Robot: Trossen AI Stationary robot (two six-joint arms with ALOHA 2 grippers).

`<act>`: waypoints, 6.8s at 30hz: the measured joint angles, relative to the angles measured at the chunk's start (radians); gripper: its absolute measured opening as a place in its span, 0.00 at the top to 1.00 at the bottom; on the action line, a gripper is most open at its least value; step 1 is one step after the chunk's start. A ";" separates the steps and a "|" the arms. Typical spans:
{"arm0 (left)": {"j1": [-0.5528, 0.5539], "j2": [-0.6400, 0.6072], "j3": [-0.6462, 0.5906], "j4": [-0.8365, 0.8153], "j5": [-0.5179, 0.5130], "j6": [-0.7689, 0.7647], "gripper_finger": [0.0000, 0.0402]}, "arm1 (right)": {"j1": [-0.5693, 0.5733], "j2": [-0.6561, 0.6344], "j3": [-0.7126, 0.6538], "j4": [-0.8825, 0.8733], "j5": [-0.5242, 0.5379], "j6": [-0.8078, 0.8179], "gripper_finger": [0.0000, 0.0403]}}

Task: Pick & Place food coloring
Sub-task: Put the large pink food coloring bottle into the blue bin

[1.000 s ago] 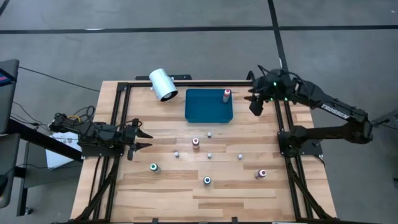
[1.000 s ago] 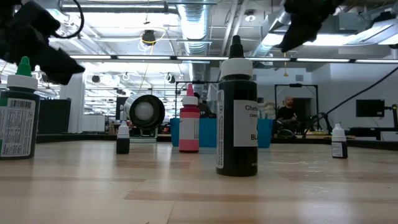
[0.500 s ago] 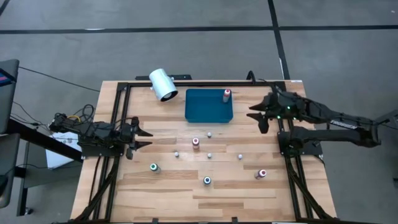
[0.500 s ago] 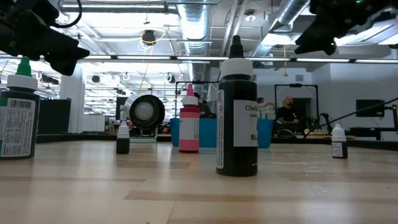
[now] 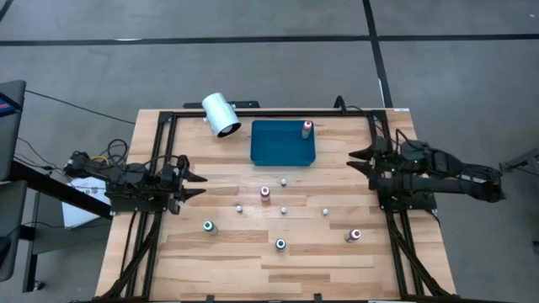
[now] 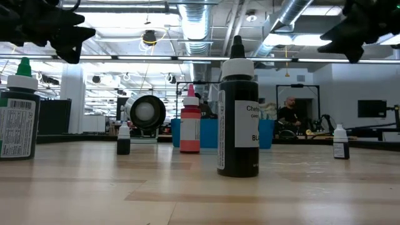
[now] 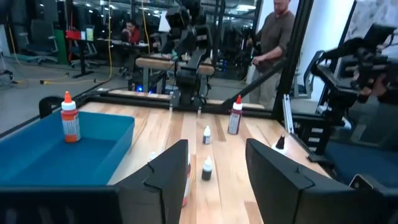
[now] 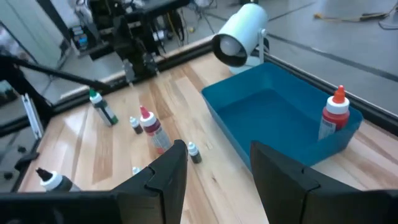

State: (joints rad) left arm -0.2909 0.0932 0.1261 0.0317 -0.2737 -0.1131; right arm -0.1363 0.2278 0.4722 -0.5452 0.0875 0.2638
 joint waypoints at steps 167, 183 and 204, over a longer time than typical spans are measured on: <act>0.265 1.675 0.998 -0.285 0.208 -0.248 0.46 | 0.029 -0.201 -0.104 0.007 0.073 0.033 0.61; 0.265 1.675 0.998 -0.246 0.185 -0.235 0.67 | 0.029 -0.201 -0.104 0.007 0.076 0.033 0.61; 0.283 1.677 1.160 -0.400 0.138 -0.184 0.74 | 0.029 -0.201 -0.104 0.007 0.075 0.033 0.60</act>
State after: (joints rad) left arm -0.0076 1.7706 1.2859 -0.3682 -0.1361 -0.2972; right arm -0.1070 0.0273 0.3679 -0.5385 0.1628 0.2973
